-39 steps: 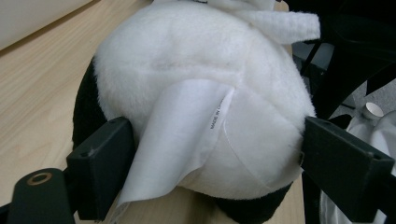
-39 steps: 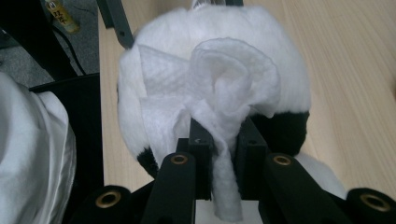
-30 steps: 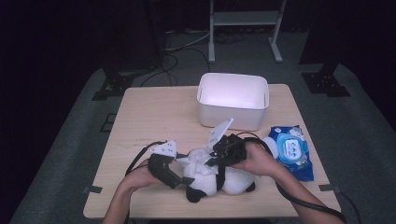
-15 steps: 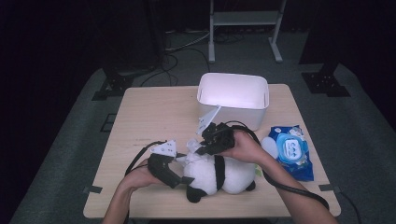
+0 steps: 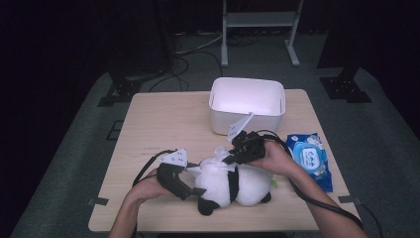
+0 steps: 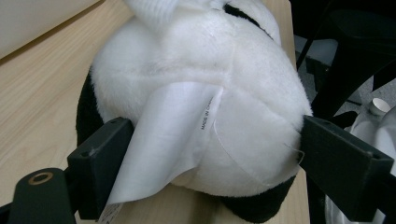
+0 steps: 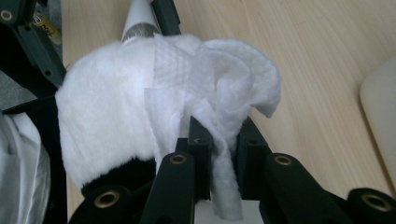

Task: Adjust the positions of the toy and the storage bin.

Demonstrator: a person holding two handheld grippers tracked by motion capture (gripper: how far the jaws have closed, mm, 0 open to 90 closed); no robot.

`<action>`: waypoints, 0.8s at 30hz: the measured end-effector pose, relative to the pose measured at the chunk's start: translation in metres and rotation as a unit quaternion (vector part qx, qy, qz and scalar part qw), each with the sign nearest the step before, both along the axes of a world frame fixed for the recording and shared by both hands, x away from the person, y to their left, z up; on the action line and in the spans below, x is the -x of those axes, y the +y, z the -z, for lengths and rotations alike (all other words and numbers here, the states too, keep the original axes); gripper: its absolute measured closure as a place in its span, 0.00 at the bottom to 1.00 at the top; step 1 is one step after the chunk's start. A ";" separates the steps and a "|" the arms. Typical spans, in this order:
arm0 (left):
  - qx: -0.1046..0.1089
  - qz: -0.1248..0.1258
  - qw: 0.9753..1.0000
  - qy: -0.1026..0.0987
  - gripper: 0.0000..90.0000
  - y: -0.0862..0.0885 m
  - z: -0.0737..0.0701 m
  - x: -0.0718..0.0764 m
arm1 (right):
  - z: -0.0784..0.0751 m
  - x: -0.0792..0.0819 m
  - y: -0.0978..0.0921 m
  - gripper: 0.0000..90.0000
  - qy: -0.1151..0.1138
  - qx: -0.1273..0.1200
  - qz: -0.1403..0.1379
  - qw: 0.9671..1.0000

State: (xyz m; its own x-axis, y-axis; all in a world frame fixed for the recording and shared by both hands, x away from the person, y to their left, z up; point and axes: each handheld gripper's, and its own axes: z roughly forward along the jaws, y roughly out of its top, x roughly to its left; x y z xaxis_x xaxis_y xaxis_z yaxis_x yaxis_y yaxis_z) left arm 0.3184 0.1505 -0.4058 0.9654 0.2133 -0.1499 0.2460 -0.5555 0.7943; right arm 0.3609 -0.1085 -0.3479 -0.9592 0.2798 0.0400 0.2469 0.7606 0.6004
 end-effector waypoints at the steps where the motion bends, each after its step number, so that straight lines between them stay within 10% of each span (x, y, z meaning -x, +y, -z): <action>1: -0.001 -0.001 1.000 0.000 0.14 0.000 0.000 0.000 | 0.001 0.001 -0.003 0.87 0.003 -0.002 0.002 1.000; 24: 0.000 0.004 1.000 -0.005 0.10 -0.012 -0.016 0.009 | 0.009 0.040 -0.026 0.88 -0.007 -0.029 -0.007 1.000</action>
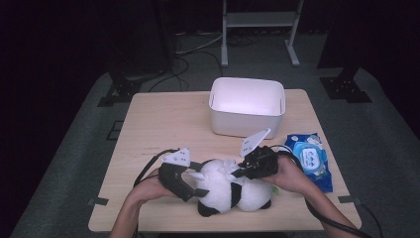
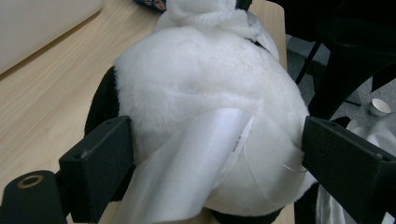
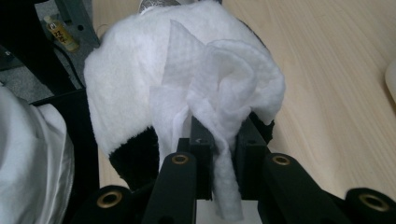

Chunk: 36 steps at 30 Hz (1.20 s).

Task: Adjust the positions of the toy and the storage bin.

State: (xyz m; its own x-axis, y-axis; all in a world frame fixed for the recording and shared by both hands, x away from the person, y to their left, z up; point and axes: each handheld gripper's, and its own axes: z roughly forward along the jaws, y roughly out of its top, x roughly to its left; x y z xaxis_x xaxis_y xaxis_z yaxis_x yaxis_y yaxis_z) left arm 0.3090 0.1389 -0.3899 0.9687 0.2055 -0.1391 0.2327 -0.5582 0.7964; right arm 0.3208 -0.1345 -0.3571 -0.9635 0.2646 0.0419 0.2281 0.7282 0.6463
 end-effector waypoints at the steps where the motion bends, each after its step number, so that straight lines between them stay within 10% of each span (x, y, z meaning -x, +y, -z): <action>1: -0.001 0.003 1.000 -0.001 0.10 -0.001 0.000 0.001 | 0.000 0.001 0.000 0.88 -0.001 0.001 -0.002 1.000; 21: -0.003 0.004 1.000 -0.009 0.15 -0.001 0.000 0.001 | -0.026 -0.016 0.048 0.88 -0.022 0.015 -0.036 0.999; 36: -0.006 -0.013 1.000 -0.007 0.15 0.004 0.003 -0.004 | -0.004 -0.020 -0.007 0.87 0.002 0.028 0.021 0.999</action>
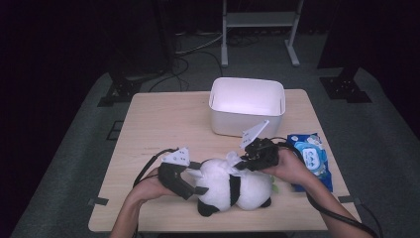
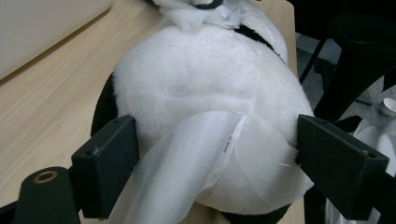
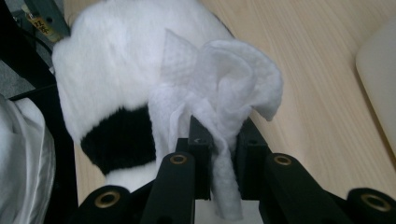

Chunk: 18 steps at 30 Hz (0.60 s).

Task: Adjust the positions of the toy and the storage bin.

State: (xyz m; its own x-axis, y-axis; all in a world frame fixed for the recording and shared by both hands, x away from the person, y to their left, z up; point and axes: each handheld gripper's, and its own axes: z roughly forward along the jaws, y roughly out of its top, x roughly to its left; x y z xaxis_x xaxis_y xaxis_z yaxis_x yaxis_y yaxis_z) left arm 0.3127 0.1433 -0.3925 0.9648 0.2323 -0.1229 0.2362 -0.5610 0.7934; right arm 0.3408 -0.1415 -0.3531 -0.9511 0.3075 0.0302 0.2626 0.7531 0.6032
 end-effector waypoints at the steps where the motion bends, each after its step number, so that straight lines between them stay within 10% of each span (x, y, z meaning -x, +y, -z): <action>1: 0.000 0.000 1.000 0.001 0.15 0.000 0.000 0.000 | 0.001 0.001 -0.003 0.87 0.002 -0.003 0.003 1.000; 18: -0.008 -0.017 1.000 -0.019 0.16 0.006 -0.003 -0.003 | 0.007 0.013 -0.052 0.87 0.000 -0.020 0.042 0.999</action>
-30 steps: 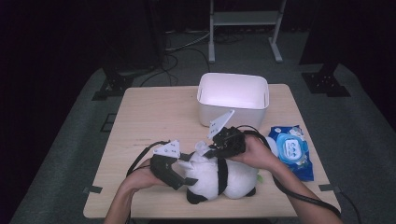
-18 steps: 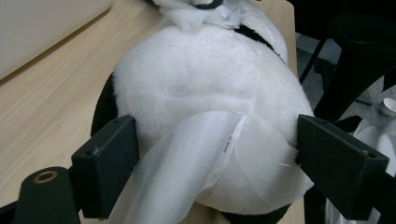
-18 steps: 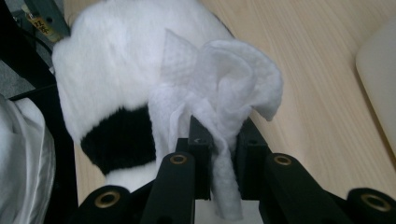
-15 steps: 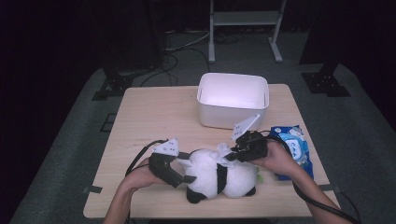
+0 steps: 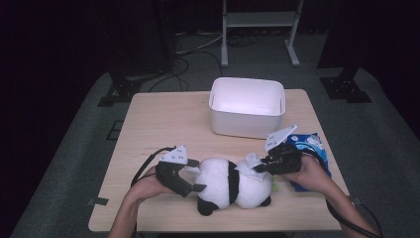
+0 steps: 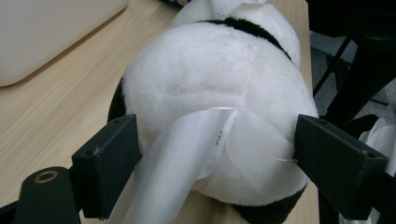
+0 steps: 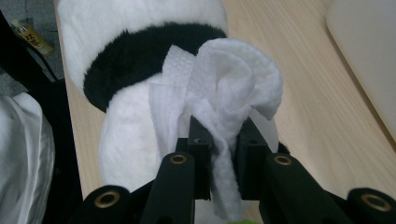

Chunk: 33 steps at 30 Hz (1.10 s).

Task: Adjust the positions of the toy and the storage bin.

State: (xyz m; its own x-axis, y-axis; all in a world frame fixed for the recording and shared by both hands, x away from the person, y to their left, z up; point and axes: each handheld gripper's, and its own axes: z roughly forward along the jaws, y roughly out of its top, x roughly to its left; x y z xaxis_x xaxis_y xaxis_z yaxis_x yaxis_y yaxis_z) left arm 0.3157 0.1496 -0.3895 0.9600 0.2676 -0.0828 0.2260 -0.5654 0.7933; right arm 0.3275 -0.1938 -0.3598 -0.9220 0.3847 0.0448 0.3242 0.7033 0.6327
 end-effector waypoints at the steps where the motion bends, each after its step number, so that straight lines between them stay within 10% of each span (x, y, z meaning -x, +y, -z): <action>1: 0.002 -0.003 1.000 -0.005 0.16 0.001 -0.001 0.000 | 0.001 0.000 -0.002 0.87 0.001 -0.001 0.001 1.000; 22: -0.014 -0.017 0.999 -0.037 0.18 -0.004 -0.002 0.002 | 0.004 0.000 0.050 0.87 -0.010 -0.016 -0.048 0.999; 33: -0.015 -0.018 0.999 -0.027 0.18 -0.003 0.001 -0.002 | 0.008 0.013 0.011 0.87 -0.011 -0.034 -0.015 0.999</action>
State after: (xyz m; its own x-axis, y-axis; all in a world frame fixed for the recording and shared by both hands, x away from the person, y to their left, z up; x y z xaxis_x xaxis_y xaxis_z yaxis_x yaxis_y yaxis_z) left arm 0.3181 0.1466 -0.3901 0.9525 0.3035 -0.0235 0.2047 -0.5813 0.7875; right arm 0.3150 -0.1825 -0.3680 -0.9338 0.3542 0.0503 0.2899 0.6668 0.6865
